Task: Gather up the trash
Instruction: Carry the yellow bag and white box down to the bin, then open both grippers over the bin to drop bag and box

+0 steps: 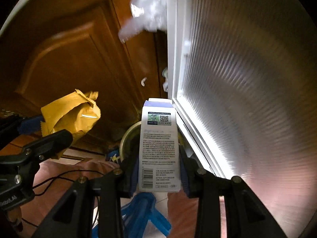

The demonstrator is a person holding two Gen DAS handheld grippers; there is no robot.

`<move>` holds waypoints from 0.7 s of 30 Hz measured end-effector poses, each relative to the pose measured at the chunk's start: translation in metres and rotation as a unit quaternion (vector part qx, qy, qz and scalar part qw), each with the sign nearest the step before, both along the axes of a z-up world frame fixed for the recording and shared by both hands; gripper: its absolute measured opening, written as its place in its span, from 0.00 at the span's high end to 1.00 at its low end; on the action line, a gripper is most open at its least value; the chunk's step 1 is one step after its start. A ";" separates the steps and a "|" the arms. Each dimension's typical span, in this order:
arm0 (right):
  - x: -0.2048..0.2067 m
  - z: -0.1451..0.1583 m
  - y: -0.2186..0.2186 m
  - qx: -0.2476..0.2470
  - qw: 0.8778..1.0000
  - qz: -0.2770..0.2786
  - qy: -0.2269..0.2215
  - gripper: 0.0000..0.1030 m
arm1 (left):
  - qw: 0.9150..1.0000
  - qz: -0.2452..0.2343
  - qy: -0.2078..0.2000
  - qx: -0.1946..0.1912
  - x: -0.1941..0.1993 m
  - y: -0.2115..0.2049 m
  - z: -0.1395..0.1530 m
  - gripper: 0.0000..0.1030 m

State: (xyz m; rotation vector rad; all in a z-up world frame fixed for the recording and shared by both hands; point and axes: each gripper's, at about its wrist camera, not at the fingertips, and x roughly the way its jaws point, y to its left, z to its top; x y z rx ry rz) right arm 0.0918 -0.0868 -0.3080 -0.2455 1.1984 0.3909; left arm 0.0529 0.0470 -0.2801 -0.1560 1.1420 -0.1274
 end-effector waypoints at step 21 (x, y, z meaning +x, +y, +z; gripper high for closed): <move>0.032 -0.076 -0.003 0.024 0.998 -0.015 0.061 0.62 | 0.996 -0.056 0.063 0.018 0.040 -0.007 -0.080 0.33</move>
